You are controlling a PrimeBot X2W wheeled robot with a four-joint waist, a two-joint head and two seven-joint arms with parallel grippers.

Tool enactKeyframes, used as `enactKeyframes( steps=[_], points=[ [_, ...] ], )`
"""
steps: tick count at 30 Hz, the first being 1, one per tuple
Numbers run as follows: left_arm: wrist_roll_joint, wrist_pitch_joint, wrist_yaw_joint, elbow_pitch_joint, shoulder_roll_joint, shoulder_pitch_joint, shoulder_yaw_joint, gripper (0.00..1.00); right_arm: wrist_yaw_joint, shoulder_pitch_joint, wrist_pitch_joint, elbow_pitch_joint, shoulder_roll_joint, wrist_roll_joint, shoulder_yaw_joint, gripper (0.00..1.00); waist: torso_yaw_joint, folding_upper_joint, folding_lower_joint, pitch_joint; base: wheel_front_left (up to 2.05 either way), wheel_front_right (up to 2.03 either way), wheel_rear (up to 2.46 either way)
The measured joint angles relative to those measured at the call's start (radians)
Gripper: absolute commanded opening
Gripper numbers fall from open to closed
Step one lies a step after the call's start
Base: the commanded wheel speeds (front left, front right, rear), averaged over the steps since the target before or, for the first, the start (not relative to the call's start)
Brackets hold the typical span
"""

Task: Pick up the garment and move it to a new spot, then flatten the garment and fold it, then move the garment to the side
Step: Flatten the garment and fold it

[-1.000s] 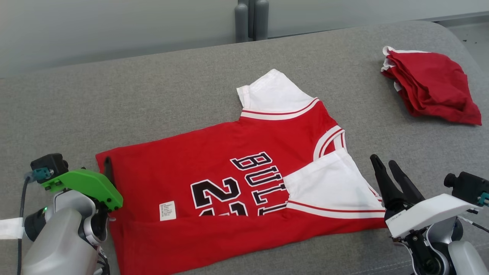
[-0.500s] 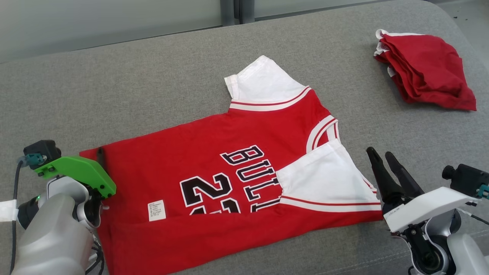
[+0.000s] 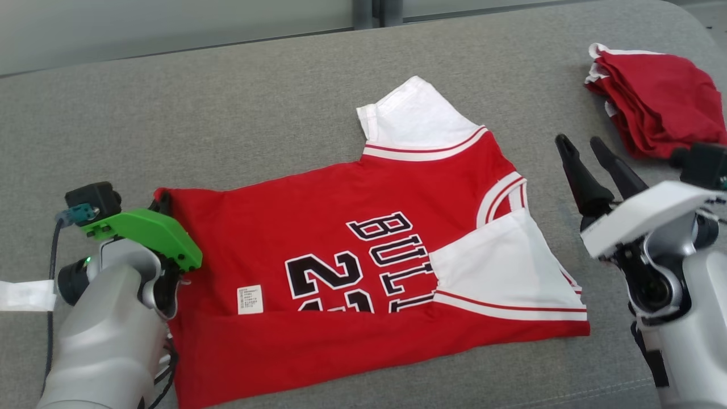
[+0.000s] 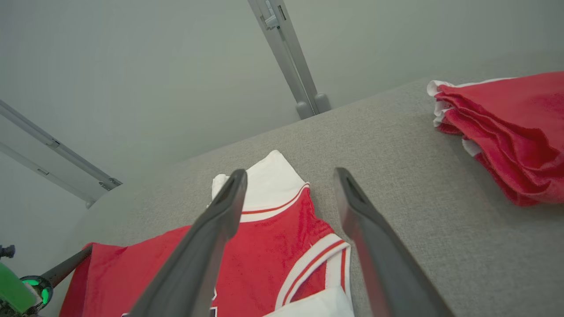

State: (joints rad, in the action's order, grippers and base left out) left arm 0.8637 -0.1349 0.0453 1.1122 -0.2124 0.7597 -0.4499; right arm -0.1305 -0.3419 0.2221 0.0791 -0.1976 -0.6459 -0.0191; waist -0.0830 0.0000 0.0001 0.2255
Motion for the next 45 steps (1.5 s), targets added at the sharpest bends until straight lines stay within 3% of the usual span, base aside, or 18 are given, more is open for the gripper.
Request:
enactKeyframes(
  steps=[7,16,25,40,41,42,43,45],
  points=[
    [-0.035,-0.048,0.031,-0.016,0.063,0.021,-0.045,0.00,0.000,-0.214,0.105,0.175,-0.008,0.057,-0.014,1.00,0.069,0.0000,0.0000,0.013,0.00,0.00,0.00],
    [-0.065,-0.095,0.044,-0.061,0.137,0.067,-0.098,0.00,0.000,-0.506,0.195,0.501,-0.069,0.141,-0.052,1.00,0.195,0.0000,0.0000,0.056,0.00,0.00,0.00],
    [-0.067,-0.119,0.043,-0.139,0.160,0.100,-0.134,0.00,0.000,-0.663,0.150,0.756,-0.107,0.240,-0.079,1.00,0.279,0.0000,0.0001,0.156,0.00,0.00,0.00],
    [-0.027,-0.126,0.007,-0.241,0.162,0.111,-0.202,0.00,0.000,-0.826,0.140,0.975,-0.126,0.290,-0.176,1.00,0.368,0.0000,0.0001,0.259,0.00,0.00,0.00],
    [-0.025,-0.126,0.006,-0.240,0.162,0.111,-0.203,0.00,0.000,-0.833,0.141,0.983,-0.126,0.291,-0.182,0.80,0.368,0.0000,0.0001,0.260,0.00,0.00,0.00],
    [-0.025,-0.126,0.004,-0.240,0.162,0.111,-0.204,0.00,0.000,-0.835,0.140,0.989,-0.126,0.294,-0.188,0.49,0.367,0.0000,0.0000,0.259,0.00,0.00,0.00],
    [-0.025,-0.126,0.002,-0.237,0.162,0.111,-0.205,0.00,0.000,-0.837,0.138,0.998,-0.125,0.297,-0.193,0.39,0.366,0.0000,0.0000,0.257,0.00,0.00,0.00],
    [-0.025,-0.126,0.001,-0.229,0.162,0.112,-0.203,0.00,0.000,-0.840,0.138,1.011,-0.118,0.296,-0.203,0.00,0.360,0.0000,0.0000,0.254,0.00,0.00,0.00]
  ],
)
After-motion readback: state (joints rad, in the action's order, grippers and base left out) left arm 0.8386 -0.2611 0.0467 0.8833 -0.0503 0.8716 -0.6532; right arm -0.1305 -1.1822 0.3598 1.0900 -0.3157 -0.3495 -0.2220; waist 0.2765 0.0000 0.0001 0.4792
